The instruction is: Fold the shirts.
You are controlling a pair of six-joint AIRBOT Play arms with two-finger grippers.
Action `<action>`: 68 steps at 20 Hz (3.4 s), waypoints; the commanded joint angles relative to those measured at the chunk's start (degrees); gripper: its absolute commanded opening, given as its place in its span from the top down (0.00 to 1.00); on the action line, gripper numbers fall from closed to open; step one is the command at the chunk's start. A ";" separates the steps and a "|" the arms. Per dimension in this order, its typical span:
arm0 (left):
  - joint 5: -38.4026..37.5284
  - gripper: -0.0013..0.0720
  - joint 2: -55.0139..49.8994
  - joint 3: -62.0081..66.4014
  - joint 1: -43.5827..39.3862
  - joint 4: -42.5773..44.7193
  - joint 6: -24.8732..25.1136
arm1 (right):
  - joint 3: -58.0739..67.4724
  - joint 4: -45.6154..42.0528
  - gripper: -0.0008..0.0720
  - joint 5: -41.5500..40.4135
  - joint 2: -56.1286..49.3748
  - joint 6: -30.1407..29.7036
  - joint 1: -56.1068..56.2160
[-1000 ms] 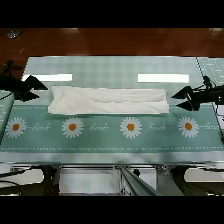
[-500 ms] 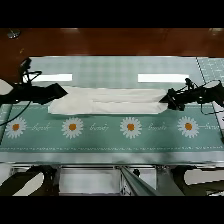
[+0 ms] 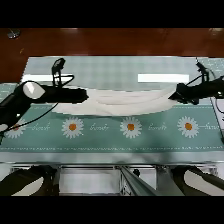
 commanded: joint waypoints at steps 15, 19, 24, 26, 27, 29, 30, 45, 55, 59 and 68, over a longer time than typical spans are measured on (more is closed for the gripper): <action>-6.54 0.94 -44.54 38.97 -36.92 -14.64 -5.27 | -6.45 -2.64 0.94 7.45 34.67 8.33 0.04; -11.74 0.94 -45.38 43.30 -35.52 -14.97 -4.90 | -6.45 -2.58 0.94 7.45 34.62 8.33 0.07; -17.42 0.94 -40.39 44.89 -19.15 -14.95 -6.60 | -6.45 0.63 0.94 5.25 34.16 9.38 5.40; -22.23 0.94 -36.41 44.87 -11.21 -11.93 -4.24 | -6.32 0.81 0.94 2.43 32.20 11.52 11.72; -25.27 0.94 -34.16 44.68 -7.04 -8.09 -5.27 | -5.90 0.81 0.94 0.83 30.27 12.72 15.32; -29.94 0.94 -28.04 42.25 1.95 -0.44 -6.80 | -3.87 0.81 0.94 -3.06 25.16 13.68 22.29; -30.10 0.94 -23.58 39.32 6.67 2.25 -6.80 | -2.29 0.85 0.94 -5.11 22.08 13.99 25.62; -15.67 0.94 31.45 -21.22 24.98 1.22 0.37 | 43.67 9.84 0.35 -13.84 -40.28 15.17 52.35; -15.08 0.94 27.67 -21.29 24.98 1.18 1.25 | 36.72 -19.39 0.14 13.49 -8.63 10.60 26.62; -15.21 0.94 27.67 -21.29 24.96 1.11 1.22 | -6.75 -21.29 0.14 -10.99 19.82 22.36 17.18; -14.86 0.94 27.67 -21.29 23.08 -1.07 1.18 | -36.30 26.40 0.14 -28.46 9.31 2.38 24.20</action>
